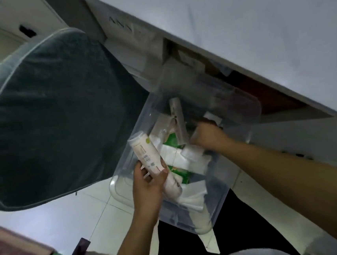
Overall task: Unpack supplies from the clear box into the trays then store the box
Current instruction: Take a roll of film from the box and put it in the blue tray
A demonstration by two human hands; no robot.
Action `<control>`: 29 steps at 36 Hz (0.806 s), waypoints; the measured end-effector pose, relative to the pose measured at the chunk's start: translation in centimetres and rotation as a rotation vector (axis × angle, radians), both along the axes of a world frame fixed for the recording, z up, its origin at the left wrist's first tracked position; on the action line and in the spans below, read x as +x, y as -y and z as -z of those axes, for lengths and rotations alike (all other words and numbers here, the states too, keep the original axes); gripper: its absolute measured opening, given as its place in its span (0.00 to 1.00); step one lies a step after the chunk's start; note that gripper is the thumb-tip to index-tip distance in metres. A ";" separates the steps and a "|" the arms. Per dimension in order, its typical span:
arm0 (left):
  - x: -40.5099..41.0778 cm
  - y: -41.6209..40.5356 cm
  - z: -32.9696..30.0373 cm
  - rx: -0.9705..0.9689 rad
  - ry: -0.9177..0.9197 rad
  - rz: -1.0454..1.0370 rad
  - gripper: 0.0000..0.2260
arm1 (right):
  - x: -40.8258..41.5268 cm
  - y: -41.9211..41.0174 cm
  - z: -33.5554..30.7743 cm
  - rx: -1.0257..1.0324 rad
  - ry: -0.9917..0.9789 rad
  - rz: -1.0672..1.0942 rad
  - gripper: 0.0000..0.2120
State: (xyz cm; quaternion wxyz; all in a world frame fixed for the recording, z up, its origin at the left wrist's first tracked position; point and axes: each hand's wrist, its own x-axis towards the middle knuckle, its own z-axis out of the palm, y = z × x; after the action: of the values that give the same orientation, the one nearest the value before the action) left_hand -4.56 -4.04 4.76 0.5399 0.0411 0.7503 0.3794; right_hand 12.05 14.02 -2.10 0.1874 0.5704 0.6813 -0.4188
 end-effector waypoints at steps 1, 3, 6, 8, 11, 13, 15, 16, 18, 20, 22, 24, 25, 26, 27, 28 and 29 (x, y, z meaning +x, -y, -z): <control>-0.1 -0.2 0.5 -0.006 -0.020 0.015 0.29 | -1.2 -0.8 1.3 0.016 -0.015 0.027 0.28; -0.2 -0.4 1.4 0.005 -0.037 0.035 0.30 | -3.4 -2.3 4.1 0.022 -0.006 0.065 0.41; 0.2 -0.6 2.2 0.012 -0.042 0.055 0.30 | -5.4 -3.4 8.3 -0.014 -0.004 0.203 0.52; 0.6 -0.6 2.6 0.017 -0.062 0.058 0.30 | -6.2 -3.6 10.7 -0.026 -0.013 0.289 0.52; 0.9 -0.5 3.3 0.019 -0.078 0.064 0.31 | -6.8 -3.0 13.3 0.001 0.021 0.368 0.47; 1.0 -0.4 3.8 0.010 -0.079 0.072 0.31 | -6.9 -2.4 14.6 0.021 0.041 0.399 0.42; 0.9 -0.5 4.1 -0.008 -0.074 0.070 0.31 | -6.9 -1.8 15.3 0.038 0.039 0.417 0.39; 0.8 -0.5 4.3 -0.013 -0.073 0.067 0.31 | -6.8 -1.6 15.6 0.048 0.042 0.410 0.38; 0.7 -0.5 4.6 -0.009 -0.074 0.072 0.30 | -6.7 -1.3 15.9 0.071 0.051 0.383 0.38; 0.6 -0.4 4.7 0.002 -0.075 0.087 0.30 | -6.7 -1.3 16.0 0.074 0.036 0.394 0.38; 0.4 -0.3 4.7 0.017 -0.077 0.105 0.30 | -6.7 -1.4 15.8 0.050 -0.005 0.456 0.38; 0.0 -0.2 4.6 0.034 -0.083 0.116 0.30 | -6.3 -1.5 15.0 0.002 -0.063 0.553 0.38; -0.2 -0.1 4.5 0.039 -0.079 0.116 0.30 | -6.1 -1.5 14.4 -0.034 -0.098 0.597 0.39; -0.4 -0.1 4.3 0.040 -0.071 0.114 0.29 | -5.8 -1.5 13.5 -0.071 -0.140 0.632 0.41; -0.6 0.0 4.0 0.040 -0.061 0.114 0.29 | -5.5 -1.5 12.4 -0.103 -0.188 0.664 0.41; -0.9 0.0 3.5 0.042 -0.048 0.121 0.29 | -5.3 -1.4 11.0 -0.131 -0.236 0.693 0.42; -1.3 -0.1 3.0 0.046 -0.033 0.135 0.28 | -5.0 -1.3 9.4 -0.158 -0.287 0.723 0.42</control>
State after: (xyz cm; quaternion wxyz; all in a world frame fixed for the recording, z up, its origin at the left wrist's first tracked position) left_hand -5.85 -3.95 1.76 0.5507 0.1104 0.7457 0.3585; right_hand 7.02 15.36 -11.50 -0.0260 0.6930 0.4216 -0.5842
